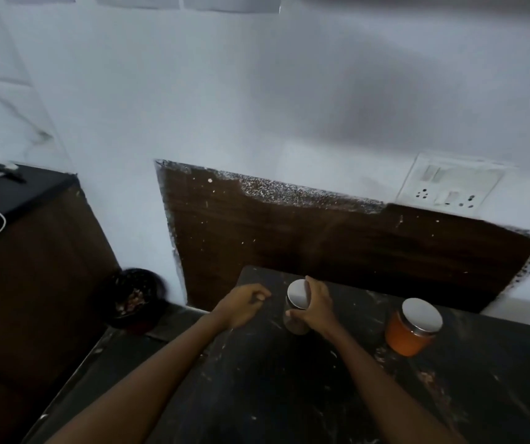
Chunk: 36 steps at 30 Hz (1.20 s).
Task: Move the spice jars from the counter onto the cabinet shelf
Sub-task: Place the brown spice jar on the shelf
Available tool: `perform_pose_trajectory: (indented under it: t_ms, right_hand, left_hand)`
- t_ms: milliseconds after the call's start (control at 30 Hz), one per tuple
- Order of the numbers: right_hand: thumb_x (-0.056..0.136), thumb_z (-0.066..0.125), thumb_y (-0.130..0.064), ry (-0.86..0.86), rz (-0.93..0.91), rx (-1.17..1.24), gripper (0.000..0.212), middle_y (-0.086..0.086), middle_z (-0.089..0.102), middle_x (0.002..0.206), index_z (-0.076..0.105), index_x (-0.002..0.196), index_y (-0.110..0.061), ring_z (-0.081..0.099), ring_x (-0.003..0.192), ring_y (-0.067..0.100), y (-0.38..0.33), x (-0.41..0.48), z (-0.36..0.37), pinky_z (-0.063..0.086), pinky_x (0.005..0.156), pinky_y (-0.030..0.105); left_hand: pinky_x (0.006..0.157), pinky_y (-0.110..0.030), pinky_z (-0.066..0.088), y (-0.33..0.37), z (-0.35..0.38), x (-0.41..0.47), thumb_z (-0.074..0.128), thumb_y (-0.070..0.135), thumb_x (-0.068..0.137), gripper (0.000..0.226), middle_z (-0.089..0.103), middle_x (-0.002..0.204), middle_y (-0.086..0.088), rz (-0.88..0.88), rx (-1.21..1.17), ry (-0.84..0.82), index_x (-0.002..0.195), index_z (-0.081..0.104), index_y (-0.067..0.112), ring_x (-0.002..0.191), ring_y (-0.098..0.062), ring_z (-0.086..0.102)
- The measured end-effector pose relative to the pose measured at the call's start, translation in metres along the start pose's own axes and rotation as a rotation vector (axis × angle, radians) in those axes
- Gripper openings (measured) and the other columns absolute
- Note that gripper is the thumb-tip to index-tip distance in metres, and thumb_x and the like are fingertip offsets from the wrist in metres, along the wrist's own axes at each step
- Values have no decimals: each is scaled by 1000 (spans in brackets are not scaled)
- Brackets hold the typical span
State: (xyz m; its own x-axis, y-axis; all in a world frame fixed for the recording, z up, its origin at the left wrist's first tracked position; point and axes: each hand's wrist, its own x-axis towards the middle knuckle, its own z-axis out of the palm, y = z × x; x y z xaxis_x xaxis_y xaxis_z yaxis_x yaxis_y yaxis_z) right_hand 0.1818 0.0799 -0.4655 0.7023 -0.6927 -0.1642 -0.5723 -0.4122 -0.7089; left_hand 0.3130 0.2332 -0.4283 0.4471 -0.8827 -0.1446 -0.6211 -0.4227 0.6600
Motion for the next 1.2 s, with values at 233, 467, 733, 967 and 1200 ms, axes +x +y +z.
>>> perform_pose_trajectory:
  t_ms: [233, 467, 733, 967, 1200]
  right_hand:
    - [70, 79, -20, 109, -8, 158, 69, 6, 39, 138, 44, 130, -21, 41, 125, 24, -11, -8, -3, 44, 95, 34]
    - [77, 73, -32, 166, -133, 435, 49, -2, 48, 128, 55, 122, -26, 49, 116, 16, -31, -53, -71, 47, 88, 31]
    - [84, 64, -28, 239, -216, 610, 22, 0, 63, 114, 66, 105, -26, 62, 97, 7, -43, -115, -154, 54, 76, 21]
    - [84, 54, -44, 236, -190, 658, 40, 4, 63, 113, 65, 112, -17, 62, 101, 17, -37, -148, -194, 51, 73, 23]
    - [77, 51, -51, 214, -232, 728, 53, 5, 63, 115, 61, 118, -18, 61, 103, 16, -30, -160, -207, 50, 83, 30]
  left_hand:
    - [81, -12, 40, 9, 1, -5, 50, 7, 92, 33, 55, 126, -5, -17, -138, -30, 125, 52, 13, 108, -7, 51]
    - [104, -41, 41, 68, -1, -33, 54, 16, 92, 48, 41, 139, -5, -13, -586, 126, 137, 38, 20, 126, -19, 42]
    - [104, -46, 41, 139, 21, -66, 50, 37, 91, 45, 48, 133, 1, 19, -943, -10, 134, 36, 34, 118, -17, 51]
    - [100, -50, 43, 186, 52, -82, 44, 57, 86, 45, 53, 129, -6, -5, -1198, -279, 126, 44, 36, 115, -23, 57]
    - [92, -45, 50, 209, 66, -91, 40, 57, 84, 55, 55, 131, -19, -66, -1411, -387, 129, 45, 26, 115, -34, 59]
